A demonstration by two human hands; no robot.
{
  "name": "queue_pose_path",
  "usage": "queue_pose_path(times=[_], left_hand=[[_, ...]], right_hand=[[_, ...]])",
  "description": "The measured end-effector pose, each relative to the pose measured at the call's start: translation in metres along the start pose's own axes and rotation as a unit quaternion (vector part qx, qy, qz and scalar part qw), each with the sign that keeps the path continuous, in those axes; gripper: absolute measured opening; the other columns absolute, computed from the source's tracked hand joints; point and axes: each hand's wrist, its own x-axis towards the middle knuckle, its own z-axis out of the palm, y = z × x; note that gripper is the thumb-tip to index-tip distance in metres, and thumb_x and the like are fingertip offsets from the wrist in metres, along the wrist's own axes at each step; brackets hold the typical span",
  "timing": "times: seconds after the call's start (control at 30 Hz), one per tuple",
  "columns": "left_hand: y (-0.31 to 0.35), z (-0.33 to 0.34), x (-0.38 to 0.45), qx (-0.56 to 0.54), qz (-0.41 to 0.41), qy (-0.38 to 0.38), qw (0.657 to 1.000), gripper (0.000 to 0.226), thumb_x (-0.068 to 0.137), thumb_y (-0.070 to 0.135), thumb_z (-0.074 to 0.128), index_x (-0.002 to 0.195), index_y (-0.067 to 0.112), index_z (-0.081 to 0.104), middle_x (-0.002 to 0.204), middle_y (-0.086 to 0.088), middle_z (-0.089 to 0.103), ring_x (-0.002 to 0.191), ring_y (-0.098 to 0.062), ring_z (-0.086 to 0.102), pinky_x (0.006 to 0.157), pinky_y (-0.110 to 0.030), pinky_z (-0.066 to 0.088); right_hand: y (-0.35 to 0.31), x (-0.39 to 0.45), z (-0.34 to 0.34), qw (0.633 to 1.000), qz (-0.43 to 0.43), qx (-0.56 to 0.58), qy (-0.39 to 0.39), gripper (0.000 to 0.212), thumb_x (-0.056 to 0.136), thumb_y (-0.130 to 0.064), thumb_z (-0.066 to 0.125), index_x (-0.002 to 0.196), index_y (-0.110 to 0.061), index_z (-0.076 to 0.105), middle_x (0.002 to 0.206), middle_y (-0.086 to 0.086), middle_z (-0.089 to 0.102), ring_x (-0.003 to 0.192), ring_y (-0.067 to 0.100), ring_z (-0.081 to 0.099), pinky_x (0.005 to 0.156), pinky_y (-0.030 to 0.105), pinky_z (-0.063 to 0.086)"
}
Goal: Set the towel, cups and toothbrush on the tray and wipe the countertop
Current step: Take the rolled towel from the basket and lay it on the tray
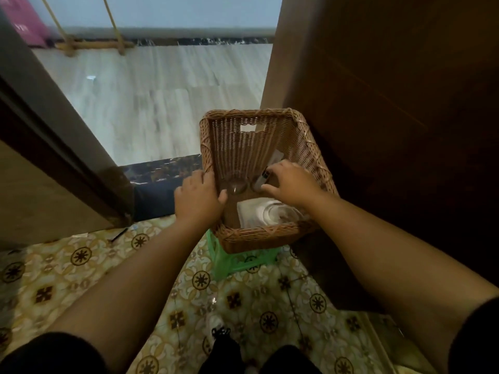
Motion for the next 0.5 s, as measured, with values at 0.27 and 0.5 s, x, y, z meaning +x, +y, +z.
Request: queue_pose_path(times=[0.27,0.5], left_hand=[[-0.004,0.036,0.012,-0.268,-0.228,-0.137,0.926,0.080,0.091,0.048,0.051,0.155,0.016,0.015,0.159,-0.014,0.026,0.141,-0.035,0.034,0.110,-0.053,0.037],[0.002,0.045,0.011,-0.357,-0.234,-0.078,0.901,0.030,0.093,0.044,0.051,0.119,0.029,0.050,0.093,0.018,0.057,0.083,0.001,0.054,0.065,-0.023,0.042]], right_hand=[[0.051,0.089,0.051,0.964,0.057,0.041,-0.257,0.048,0.091,-0.045,0.058,0.132,-0.021,0.053,0.130,0.004,0.058,0.111,0.023,0.056,0.088,0.036,0.046],[0.067,0.168,0.142,0.918,-0.048,-0.076,-0.386,0.048,0.095,-0.031,0.054,0.141,-0.018,0.045,0.140,0.012,0.050,0.122,0.030,0.050,0.096,0.039,0.043]])
